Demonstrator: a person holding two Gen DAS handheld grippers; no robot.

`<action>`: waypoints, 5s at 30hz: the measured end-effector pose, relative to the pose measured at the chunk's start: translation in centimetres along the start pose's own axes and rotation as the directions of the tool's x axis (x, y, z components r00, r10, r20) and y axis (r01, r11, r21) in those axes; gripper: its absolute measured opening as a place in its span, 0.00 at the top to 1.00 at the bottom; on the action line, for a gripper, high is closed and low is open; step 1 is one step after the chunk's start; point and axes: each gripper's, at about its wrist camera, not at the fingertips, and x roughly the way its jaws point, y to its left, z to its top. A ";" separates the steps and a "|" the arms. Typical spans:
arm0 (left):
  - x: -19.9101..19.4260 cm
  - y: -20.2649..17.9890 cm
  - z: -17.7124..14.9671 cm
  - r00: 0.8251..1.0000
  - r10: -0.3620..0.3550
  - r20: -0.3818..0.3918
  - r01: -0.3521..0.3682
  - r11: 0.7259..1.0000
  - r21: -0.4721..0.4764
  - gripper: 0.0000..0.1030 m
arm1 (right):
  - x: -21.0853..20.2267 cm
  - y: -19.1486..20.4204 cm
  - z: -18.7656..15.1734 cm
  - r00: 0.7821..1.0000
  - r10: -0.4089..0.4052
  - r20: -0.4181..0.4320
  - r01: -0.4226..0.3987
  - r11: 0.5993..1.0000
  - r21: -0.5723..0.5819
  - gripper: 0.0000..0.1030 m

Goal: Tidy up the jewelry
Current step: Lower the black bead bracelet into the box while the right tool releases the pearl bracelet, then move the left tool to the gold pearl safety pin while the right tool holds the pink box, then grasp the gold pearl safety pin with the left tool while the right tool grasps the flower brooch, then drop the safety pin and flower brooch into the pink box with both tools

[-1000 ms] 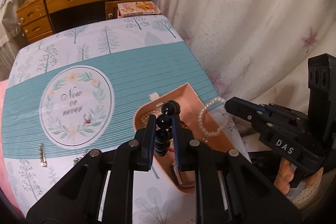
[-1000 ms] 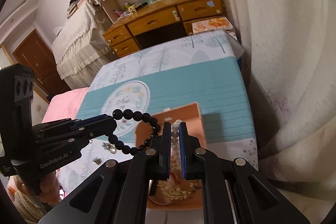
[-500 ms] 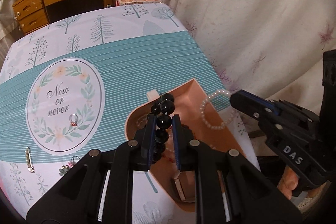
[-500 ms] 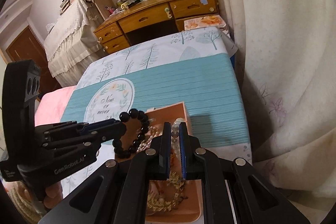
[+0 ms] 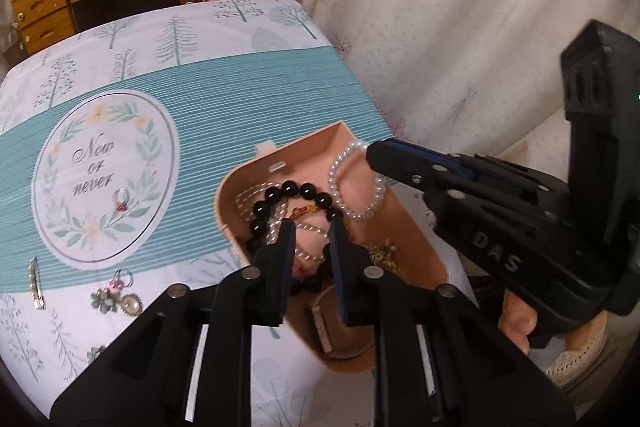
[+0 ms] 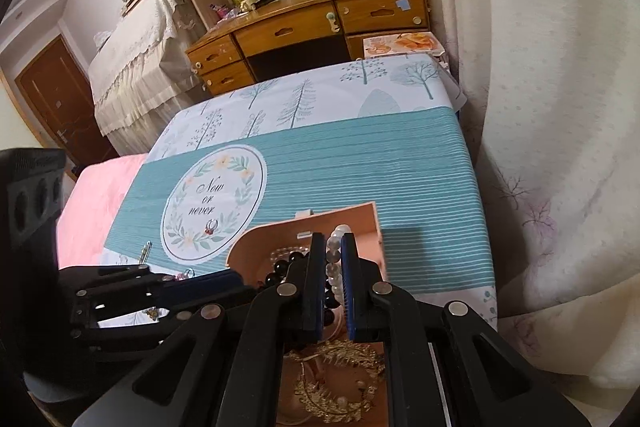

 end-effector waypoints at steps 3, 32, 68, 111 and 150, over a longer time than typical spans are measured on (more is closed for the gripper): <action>-1.4 1.1 -0.7 1.000 -0.004 0.023 0.004 1.000 -0.030 0.47 | 0.9 0.9 -0.1 0.999 0.026 -0.028 -0.026 1.000 -0.007 0.93; -11.6 10.3 -8.5 0.961 0.145 0.236 -0.086 0.966 -0.243 0.37 | 0.3 9.5 -6.0 0.996 0.066 -0.059 -0.073 0.990 -0.123 0.67; -16.1 26.2 -11.2 0.905 0.405 0.128 -0.311 0.837 -0.451 0.37 | 4.7 19.7 -4.1 0.986 0.128 -0.104 -0.151 0.954 -0.259 0.66; -4.5 27.3 -8.9 0.967 0.255 0.022 -0.231 0.906 -0.356 0.64 | 14.1 23.0 -8.6 0.978 0.134 -0.162 -0.191 0.886 -0.422 0.78; -10.6 6.1 -4.1 0.966 0.075 0.249 -0.055 0.995 -0.086 0.95 | -4.6 7.2 -8.4 0.972 0.056 0.228 -0.027 0.991 -0.128 0.78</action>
